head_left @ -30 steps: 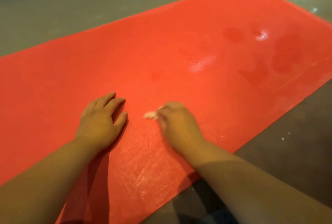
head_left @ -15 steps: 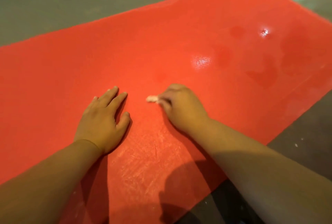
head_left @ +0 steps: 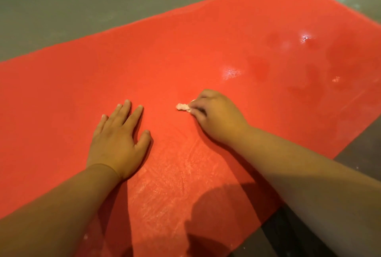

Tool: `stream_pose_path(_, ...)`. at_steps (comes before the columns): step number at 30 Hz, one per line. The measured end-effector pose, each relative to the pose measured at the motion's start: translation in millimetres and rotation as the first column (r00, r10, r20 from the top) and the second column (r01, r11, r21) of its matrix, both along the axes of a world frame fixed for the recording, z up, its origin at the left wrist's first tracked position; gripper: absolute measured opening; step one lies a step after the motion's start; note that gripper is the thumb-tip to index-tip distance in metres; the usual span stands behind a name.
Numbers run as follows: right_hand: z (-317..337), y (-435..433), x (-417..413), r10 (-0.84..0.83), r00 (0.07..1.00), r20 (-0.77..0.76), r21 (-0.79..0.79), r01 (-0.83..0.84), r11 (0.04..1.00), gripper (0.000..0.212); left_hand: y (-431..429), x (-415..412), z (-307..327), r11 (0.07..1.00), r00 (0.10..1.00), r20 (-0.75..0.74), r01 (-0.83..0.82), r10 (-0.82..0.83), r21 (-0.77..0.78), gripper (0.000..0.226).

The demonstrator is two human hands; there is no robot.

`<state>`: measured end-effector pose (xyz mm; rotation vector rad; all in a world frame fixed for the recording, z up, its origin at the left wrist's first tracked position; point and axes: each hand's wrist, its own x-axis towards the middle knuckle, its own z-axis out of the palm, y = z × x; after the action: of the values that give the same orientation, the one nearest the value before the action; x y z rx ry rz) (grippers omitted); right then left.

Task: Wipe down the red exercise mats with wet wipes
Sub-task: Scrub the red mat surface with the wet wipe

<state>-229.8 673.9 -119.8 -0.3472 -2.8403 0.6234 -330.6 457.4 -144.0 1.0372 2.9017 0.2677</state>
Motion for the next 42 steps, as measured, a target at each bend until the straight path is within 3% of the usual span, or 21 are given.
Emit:
stream_pose_path(2, 4.5, 28.0, 0.2, 0.008, 1.0, 0.028, 0.054, -0.01, 0.998, 0.021, 1.1, -1.9, -1.5, 1.0, 1.0, 0.004, -0.019, 0.019, 0.016, 0.077)
stream_pose_path(4, 8.1, 73.7, -0.8, -0.242, 0.969, 0.056, 0.133, 0.233, 0.963, 0.026, 1.5, -3.7, -2.7, 0.999, 0.999, 0.002, -0.037, 0.037, 0.018, 0.076)
stream_pose_path(6, 9.2, 108.0, 1.4, -0.532, 0.844, 0.066, 0.098, 0.525, 0.845, 0.027, 1.6, -5.4, -3.8, 0.998, 0.999, -0.004, -0.048, 0.048, 0.027, 0.075)
stream_pose_path(8, 4.7, 97.3, -6.4, -0.603, 0.794, 0.076, 0.095, 0.596, 0.797, 0.026, 1.2, -5.9, -4.3, 0.999, 0.999, -0.004, -0.049, 0.049, 0.024, 0.075)
stream_pose_path(10, 1.0, 55.5, -16.8, -0.505, 0.861, 0.063, 0.061, 0.501, 0.863, 0.025, 2.7, -8.6, -4.5, 0.997, 0.998, 0.003, -0.07, 0.07, 0.032, 0.075)
stream_pose_path(13, -0.5, -16.9, -15.6, -0.193, 0.981, 0.037, -0.046, 0.194, 0.98, 0.018, 4.8, -15.0, -4.7, 0.987, 0.988, 0.037, -0.153, 0.151, 0.057, 0.072)
stream_pose_path(15, 7.1, -44.1, -2.8, 0.011, 0.999, 0.039, -0.062, -0.008, 0.998, 0.018, 5.4, -15.8, -4.3, 0.984, 0.986, 0.044, -0.166, 0.164, 0.062, 0.068)
stream_pose_path(17, 14.4, -30.7, 2.7, 0.096, 0.993, 0.071, -0.037, -0.093, 0.995, 0.019, 4.9, -14.3, -4.6, 0.983, 0.986, 0.041, -0.167, 0.164, 0.075, 0.066)
stream_pose_path(19, 17.0, 9.6, 4.3, -0.041, 0.993, 0.107, 0.06, 0.035, 0.998, 0.021, 4.9, -14.2, -4.4, 0.983, 0.985, 0.04, -0.168, 0.166, 0.078, 0.067)
stream_pose_path(20, 17.0, 37.3, 9.4, -0.203, 0.972, 0.117, 0.093, 0.193, 0.977, 0.022, 5.7, -14.4, -2.9, 0.982, 0.985, 0.039, -0.17, 0.168, 0.08, 0.069)
stream_pose_path(22, 15.0, 84.7, 23.1, -0.512, 0.85, 0.122, 0.073, 0.507, 0.859, 0.021, 8.8, -14.6, 1.8, 0.979, 0.984, 0.034, -0.179, 0.177, 0.097, 0.072)
stream_pose_path(24, 6.9, 103.6, 23.4, -0.593, 0.788, 0.165, 0.079, 0.588, 0.805, 0.02, 9.9, -15.6, 5.5, 0.975, 0.981, 0.016, -0.195, 0.195, 0.109, 0.071)
stream_pose_path(27, -4.4, 97.7, -1.1, -0.596, 0.79, 0.143, 0.102, 0.588, 0.803, 0.022, 10.8, -20.9, 6.4, 0.969, 0.975, -0.005, -0.222, 0.224, 0.112, 0.068)
stream_pose_path(29, -10.9, 79.1, -17.6, -0.512, 0.859, 0.033, 0.101, 0.507, 0.856, 0.032, 7.6, -20.5, 4.8, 0.969, 0.973, -0.012, -0.227, 0.229, 0.098, 0.067)
stream_pose_path(32, -9.7, 31.4, -30.6, -0.133, 0.991, -0.019, 0.01, 0.133, 0.991, 0.028, 8.5, -22.0, 4.9, 0.976, 0.978, -0.008, -0.206, 0.207, 0.073, 0.065)
stream_pose_path(35, 4.2, 2.7, -11.3, 0.305, 0.951, 0.047, -0.079, -0.301, 0.95, 0.017, 9.7, -16.6, 8.4, 0.973, 0.975, 0.036, -0.221, 0.219, 0.072, 0.062)
stream_pose_path(36, 11.0, 17.2, -5.2, 0.349, 0.934, 0.081, -0.08, -0.343, 0.936, 0.017, 12.2, -14.9, 11.5, 0.972, 0.975, 0.04, -0.22, 0.218, 0.082, 0.061)
stream_pose_path(37, 16.8, 39.8, -4.3, 0.316, 0.943, 0.107, -0.066, -0.31, 0.948, 0.018, 13.4, -13.8, 14.0, 0.973, 0.976, 0.041, -0.215, 0.212, 0.089, 0.06)
stream_pose_path(39, 22.7, 97.4, -7.1, 0.04, 0.99, 0.137, 0.016, -0.043, 0.999, 0.021, 13.0, -16.8, 14.0, 0.976, 0.979, 0.045, -0.203, 0.2, 0.076, 0.061)
stream_pose_path(42, 19.3, 155.7, -9.5, -0.459, 0.874, 0.161, 0.14, 0.441, 0.887, 0.033, 10.3, -19.9, 9.4, 0.975, 0.979, 0.02, -0.203, 0.202, 0.092, 0.062)
